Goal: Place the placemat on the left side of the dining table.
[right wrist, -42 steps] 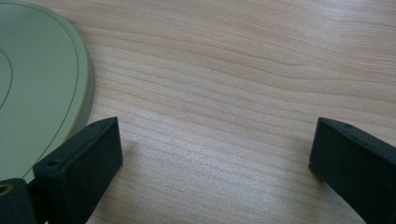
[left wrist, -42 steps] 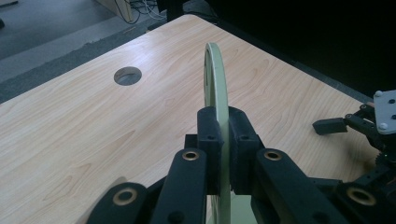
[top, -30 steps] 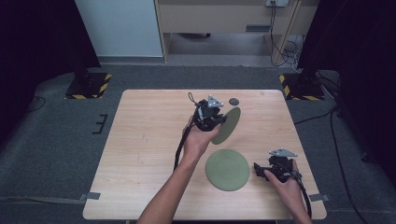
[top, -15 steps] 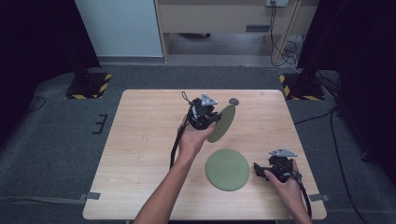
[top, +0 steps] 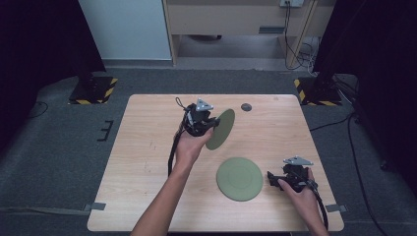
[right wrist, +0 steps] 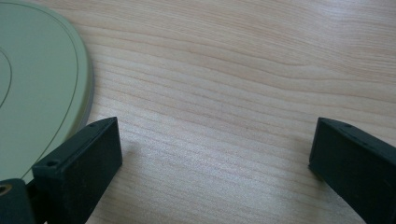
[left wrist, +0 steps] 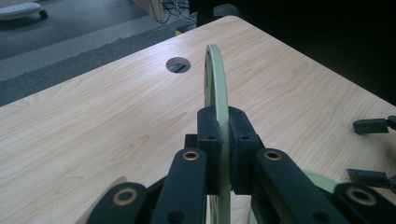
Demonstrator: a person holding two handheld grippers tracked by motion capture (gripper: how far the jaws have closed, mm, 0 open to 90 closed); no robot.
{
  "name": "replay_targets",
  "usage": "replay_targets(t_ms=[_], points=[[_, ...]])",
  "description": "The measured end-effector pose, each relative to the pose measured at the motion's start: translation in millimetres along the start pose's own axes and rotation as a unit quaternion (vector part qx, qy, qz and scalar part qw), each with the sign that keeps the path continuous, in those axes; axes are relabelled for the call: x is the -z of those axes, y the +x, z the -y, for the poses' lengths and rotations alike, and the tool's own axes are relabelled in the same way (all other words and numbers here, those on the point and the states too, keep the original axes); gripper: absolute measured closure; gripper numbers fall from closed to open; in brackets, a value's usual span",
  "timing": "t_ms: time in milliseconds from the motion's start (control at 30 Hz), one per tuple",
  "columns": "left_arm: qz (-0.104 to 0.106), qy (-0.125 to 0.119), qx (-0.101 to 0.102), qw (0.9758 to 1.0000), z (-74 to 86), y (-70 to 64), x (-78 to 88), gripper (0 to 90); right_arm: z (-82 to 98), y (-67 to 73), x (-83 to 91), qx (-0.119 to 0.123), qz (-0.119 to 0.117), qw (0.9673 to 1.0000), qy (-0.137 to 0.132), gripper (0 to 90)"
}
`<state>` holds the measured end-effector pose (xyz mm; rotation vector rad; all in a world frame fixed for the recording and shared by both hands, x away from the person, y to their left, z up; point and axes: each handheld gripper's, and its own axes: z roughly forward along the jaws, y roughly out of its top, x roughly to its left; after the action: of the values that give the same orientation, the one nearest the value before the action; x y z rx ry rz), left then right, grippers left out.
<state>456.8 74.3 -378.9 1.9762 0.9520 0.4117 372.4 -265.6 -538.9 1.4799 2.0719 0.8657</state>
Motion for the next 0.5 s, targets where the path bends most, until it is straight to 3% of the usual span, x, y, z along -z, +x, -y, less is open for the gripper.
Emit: replay_targets(t_ms=[500], points=[[-0.015,-0.006,0.017,0.9997,12.6,23.2,16.3,85.4,0.0,0.1,0.0,0.000,0.000,1.0000,0.000,2.7]])
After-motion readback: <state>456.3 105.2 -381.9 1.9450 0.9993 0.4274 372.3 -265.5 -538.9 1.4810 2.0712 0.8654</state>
